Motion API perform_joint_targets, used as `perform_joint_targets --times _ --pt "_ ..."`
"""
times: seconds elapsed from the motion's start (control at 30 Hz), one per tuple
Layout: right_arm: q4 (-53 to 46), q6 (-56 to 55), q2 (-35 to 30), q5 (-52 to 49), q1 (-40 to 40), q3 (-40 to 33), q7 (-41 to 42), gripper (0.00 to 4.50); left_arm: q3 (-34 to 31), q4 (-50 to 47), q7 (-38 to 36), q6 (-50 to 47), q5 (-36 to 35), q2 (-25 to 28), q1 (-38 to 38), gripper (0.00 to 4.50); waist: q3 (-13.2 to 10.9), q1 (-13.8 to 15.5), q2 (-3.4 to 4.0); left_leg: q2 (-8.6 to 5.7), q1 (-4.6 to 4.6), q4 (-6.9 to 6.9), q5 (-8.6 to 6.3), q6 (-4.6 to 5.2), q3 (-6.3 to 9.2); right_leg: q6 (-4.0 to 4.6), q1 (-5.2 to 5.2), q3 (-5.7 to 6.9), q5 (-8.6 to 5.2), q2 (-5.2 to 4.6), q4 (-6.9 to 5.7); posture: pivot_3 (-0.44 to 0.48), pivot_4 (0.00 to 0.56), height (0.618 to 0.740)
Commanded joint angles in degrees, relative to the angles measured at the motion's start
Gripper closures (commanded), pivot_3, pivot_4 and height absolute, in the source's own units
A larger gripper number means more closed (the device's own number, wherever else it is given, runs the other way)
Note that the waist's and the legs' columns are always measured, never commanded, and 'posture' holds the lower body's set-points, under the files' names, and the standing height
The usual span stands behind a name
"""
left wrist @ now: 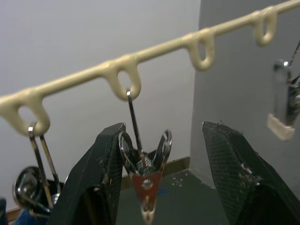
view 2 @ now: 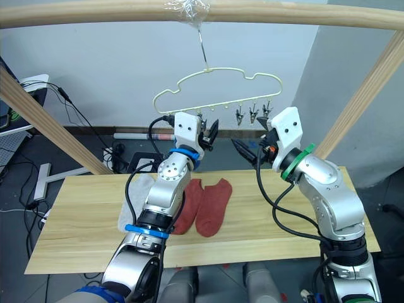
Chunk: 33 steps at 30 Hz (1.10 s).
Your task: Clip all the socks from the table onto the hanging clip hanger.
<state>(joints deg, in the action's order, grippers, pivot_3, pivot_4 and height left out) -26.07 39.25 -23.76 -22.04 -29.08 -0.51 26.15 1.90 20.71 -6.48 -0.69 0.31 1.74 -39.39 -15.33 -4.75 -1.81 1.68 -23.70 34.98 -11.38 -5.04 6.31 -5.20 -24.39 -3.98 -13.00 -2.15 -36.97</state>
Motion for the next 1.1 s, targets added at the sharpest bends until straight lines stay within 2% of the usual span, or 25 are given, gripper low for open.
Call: perform_joint_targets --times 0.03,0.53,1.1 --pt "-3.0 0.1 -0.5 -1.3 -1.4 -1.0 0.2 0.00 0.1 -3.4 1.5 0.6 0.7 -0.4 0.3 1.81 0.0 0.0 0.00 0.00 0.00 0.00 0.00 0.00 0.00 0.00 0.00 0.00 0.00 0.00 0.00 -0.098 0.256 0.740" --pt "-3.6 0.3 -0.5 -1.7 -1.7 -0.4 0.0 0.00 1.1 -2.1 3.3 2.8 4.0 0.7 -1.4 1.81 0.0 0.0 0.00 0.00 0.00 0.00 0.00 0.00 0.00 0.00 0.00 0.00 0.00 0.00 0.00 -0.096 0.258 0.740" --pt "-3.6 0.0 -1.3 -2.0 -1.1 -1.2 0.4 0.00 0.3 -0.9 4.1 3.6 3.4 0.0 -1.6 1.81 0.0 0.0 0.00 0.00 -0.01 0.00 0.00 0.00 0.00 0.00 0.00 0.00 0.00 0.00 0.01 -0.100 0.253 0.740"
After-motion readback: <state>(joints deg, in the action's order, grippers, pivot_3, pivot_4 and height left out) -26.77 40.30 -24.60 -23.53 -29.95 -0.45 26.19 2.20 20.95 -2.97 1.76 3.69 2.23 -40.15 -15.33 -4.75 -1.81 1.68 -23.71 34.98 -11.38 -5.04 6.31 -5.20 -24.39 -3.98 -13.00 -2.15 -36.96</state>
